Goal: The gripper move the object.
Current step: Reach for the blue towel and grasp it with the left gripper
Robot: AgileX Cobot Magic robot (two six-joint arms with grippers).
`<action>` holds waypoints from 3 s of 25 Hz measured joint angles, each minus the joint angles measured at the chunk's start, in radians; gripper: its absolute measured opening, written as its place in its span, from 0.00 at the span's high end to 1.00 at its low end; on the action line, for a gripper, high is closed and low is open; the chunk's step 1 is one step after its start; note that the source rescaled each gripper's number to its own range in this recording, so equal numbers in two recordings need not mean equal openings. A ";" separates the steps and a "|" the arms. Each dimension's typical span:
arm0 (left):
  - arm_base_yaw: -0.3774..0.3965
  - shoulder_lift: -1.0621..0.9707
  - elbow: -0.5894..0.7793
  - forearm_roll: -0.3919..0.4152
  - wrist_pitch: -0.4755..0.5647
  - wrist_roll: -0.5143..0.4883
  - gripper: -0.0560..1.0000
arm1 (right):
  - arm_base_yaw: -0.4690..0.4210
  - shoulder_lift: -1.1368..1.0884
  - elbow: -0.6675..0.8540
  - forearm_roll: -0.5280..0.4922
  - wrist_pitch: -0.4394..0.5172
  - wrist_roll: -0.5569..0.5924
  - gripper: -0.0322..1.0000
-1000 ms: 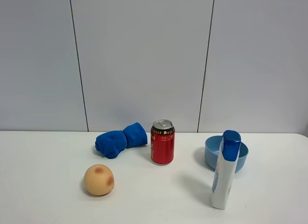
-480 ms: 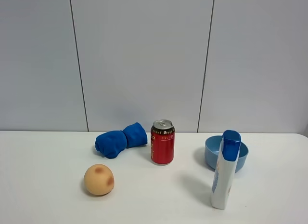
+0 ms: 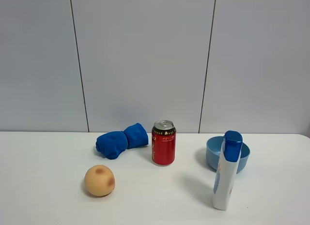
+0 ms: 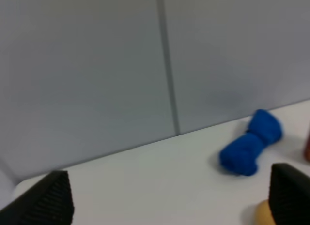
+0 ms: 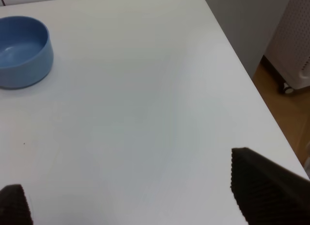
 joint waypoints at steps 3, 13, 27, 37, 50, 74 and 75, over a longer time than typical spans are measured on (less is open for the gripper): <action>0.000 0.175 -0.089 -0.168 0.001 0.152 0.09 | 0.000 0.000 0.000 0.000 0.000 0.000 0.00; 0.000 0.623 -0.286 -0.335 0.113 0.393 0.20 | 0.000 0.000 0.000 0.000 0.000 0.000 0.00; -0.244 0.939 -0.330 -0.059 0.060 0.419 0.20 | 0.000 0.000 0.000 0.000 0.000 0.000 0.00; -0.393 1.263 -0.738 0.134 0.235 0.298 0.20 | 0.000 0.000 0.000 0.000 0.000 0.000 0.00; -0.469 1.540 -0.979 0.261 0.265 0.267 0.01 | 0.000 0.000 0.000 0.000 0.000 0.000 0.00; -0.469 1.786 -0.984 0.199 0.090 0.210 0.00 | 0.000 0.000 0.000 0.000 0.000 0.000 0.00; -0.469 1.791 -0.984 0.199 0.082 0.210 0.00 | 0.000 0.000 0.000 0.000 0.000 0.000 0.00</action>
